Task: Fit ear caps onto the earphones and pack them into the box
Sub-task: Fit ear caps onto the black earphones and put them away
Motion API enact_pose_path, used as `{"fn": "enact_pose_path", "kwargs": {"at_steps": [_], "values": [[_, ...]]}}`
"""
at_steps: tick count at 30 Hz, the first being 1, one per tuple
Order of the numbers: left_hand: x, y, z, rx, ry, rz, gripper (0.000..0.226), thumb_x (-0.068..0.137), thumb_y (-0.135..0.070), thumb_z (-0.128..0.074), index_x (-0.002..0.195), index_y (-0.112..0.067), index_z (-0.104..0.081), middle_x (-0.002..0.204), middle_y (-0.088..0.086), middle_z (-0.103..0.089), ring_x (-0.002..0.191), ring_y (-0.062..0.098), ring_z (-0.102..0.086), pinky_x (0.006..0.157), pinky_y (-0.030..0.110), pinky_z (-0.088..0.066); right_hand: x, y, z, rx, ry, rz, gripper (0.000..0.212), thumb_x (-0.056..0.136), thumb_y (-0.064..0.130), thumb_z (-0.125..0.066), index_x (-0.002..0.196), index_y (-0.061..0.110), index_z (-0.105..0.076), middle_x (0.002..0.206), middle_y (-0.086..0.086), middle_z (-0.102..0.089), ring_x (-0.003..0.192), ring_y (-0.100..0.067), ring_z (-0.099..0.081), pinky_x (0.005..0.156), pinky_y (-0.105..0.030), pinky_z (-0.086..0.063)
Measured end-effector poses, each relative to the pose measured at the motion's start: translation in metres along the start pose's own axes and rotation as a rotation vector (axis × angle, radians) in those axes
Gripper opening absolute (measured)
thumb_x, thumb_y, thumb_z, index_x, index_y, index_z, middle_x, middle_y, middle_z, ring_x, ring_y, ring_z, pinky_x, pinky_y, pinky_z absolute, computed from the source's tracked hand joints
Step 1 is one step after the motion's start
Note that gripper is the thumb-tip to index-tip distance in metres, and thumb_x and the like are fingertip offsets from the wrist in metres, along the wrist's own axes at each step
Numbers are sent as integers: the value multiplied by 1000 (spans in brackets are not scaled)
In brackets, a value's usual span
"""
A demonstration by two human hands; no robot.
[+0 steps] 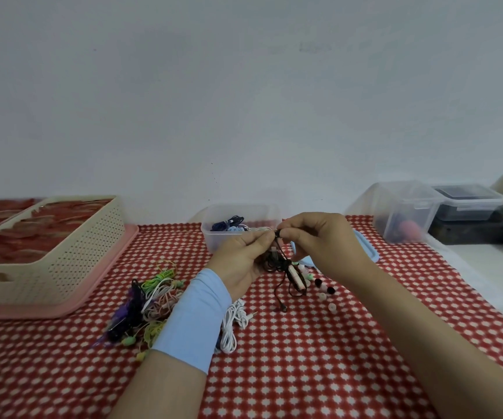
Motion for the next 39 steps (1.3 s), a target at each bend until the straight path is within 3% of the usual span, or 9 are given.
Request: {"fn": "enact_pose_path", "kwargs": {"at_steps": [4, 8, 11, 15, 20, 23, 28, 35, 39], "values": [[0, 0, -3, -60, 0, 9, 19, 99, -9, -48, 99, -2, -66, 71, -1, -70, 68, 7, -67, 65, 23, -58, -3, 0, -6, 168, 6, -59, 18, 97, 9, -67, 84, 17, -77, 70, 2, -74, 55, -13, -60, 60, -32, -61], [4, 5, -4, 13, -60, -61, 19, 98, -11, -52, 96, -3, -69, 79, 1, -71, 79, 13, -65, 81, 30, -56, -3, -2, -7, 152, -44, -80, 20, 96, 9, -67, 80, 16, -77, 71, 3, -74, 66, -15, -68, 69, -48, -63], [5, 4, -3, 193, -149, -178, 17, 96, -11, -58, 95, -6, -74, 86, 3, -74, 88, 15, -69, 92, 32, -53, -2, -3, -8, 107, -88, -87, 21, 96, 12, -68, 77, 17, -76, 71, 4, -75, 73, -20, -72, 71, -50, -62], [3, -5, 1, 555, -252, -363, 17, 92, -11, -64, 103, -9, -77, 92, 0, -77, 91, 9, -71, 88, 21, -54, -1, -4, -13, 144, -79, -143, 22, 97, 14, -68, 75, 16, -72, 57, 10, -66, 56, -4, -62, 70, -50, -62], [-1, -10, 0, 661, -276, -430, 14, 89, -13, -68, 100, -16, -77, 93, -8, -76, 90, 2, -70, 86, 17, -53, 1, 1, -10, 57, -23, -179, 26, 99, 20, -65, 74, 18, -70, 47, 12, -61, 44, -3, -55, 52, -24, -55], [-3, -12, -1, 763, -286, -460, 14, 89, -16, -69, 100, -18, -78, 95, -10, -75, 89, -3, -68, 85, 13, -51, 1, 4, -6, -43, 13, -187, 32, 99, 26, -65, 69, 17, -69, 45, 11, -59, 42, -10, -56, 46, -19, -46], [-5, -15, 1, 881, -265, -490, 15, 88, -19, -71, 101, -21, -78, 96, -12, -74, 88, -2, -67, 83, 15, -52, -1, 0, -6, 115, 70, -275, 33, 99, 24, -65, 81, -2, -72, 66, -22, -66, 47, -15, -56, 53, -30, -58], [-7, -20, 3, 694, -217, -371, 14, 88, -15, -71, 95, -27, -76, 90, -13, -76, 89, 0, -70, 85, 23, -56, -1, 6, -1, 340, 115, -363, 17, 93, 22, -73, 96, 7, -80, 92, -12, -76, 61, -16, -62, 55, -32, -59], [-9, -24, 1, 684, -182, -361, 14, 86, -13, -73, 89, -26, -74, 86, -10, -76, 85, 1, -70, 78, 15, -54, -1, 7, 6, 393, 167, -386, 16, 91, 15, -73, 98, 1, -78, 87, -1, -78, 66, -18, -58, 56, -31, -60]]}}
Point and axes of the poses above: each hand's wrist, its own x-axis towards the middle knuckle, its own z-axis out of the back of the hand, y = z × x, the point moved 2 cm from there along x, towards the middle knuckle
